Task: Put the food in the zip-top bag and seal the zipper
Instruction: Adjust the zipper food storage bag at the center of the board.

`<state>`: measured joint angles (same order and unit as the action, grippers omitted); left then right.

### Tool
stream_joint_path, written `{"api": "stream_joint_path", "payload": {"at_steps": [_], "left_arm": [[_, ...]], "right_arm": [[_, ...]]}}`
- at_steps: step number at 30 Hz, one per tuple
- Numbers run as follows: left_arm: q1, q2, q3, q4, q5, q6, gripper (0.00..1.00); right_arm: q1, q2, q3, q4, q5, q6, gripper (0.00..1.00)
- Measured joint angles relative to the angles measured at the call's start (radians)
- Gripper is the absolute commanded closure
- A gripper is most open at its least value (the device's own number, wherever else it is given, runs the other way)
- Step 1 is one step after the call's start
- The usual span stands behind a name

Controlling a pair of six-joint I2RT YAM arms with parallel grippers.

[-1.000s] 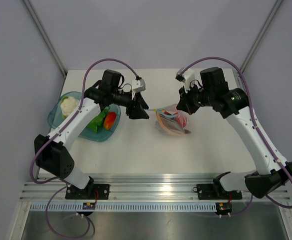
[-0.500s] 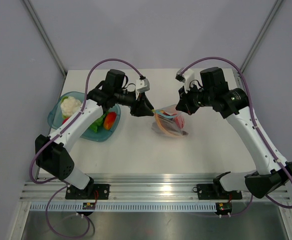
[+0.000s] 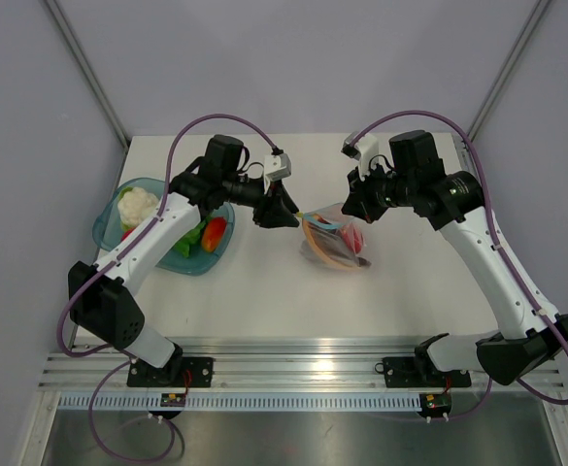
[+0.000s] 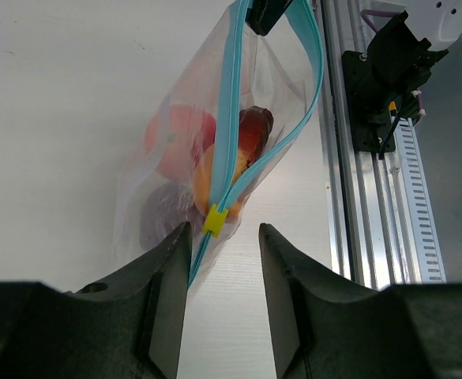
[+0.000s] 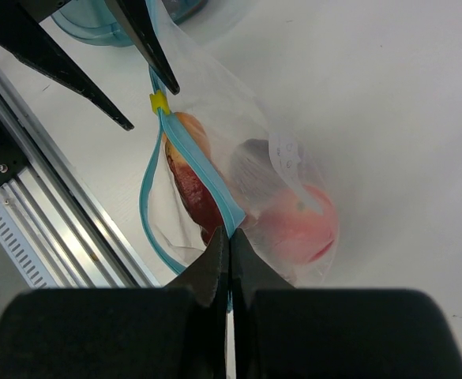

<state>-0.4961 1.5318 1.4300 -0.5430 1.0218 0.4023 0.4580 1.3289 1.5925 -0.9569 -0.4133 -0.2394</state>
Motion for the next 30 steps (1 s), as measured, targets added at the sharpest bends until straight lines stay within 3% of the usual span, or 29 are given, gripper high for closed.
{"api": "stream_joint_path", "payload": {"at_steps": [6,13,20,30], "left_arm": [[-0.001,0.002,0.004,0.0,0.003,0.0,0.57],[-0.003,0.01,0.024,0.0,0.012,0.0,0.66],[-0.004,0.016,0.027,-0.005,0.023,0.005,1.0],[-0.011,0.022,0.029,-0.063,0.022,0.061,1.0]], "right_arm": [[0.0,0.0,0.0,0.0,-0.001,0.0,1.0],[0.0,0.0,0.0,0.0,-0.001,0.0,1.0],[0.0,0.006,0.001,0.0,-0.001,0.0,1.0],[-0.001,0.007,0.0,0.0,0.001,0.0,1.0]]}}
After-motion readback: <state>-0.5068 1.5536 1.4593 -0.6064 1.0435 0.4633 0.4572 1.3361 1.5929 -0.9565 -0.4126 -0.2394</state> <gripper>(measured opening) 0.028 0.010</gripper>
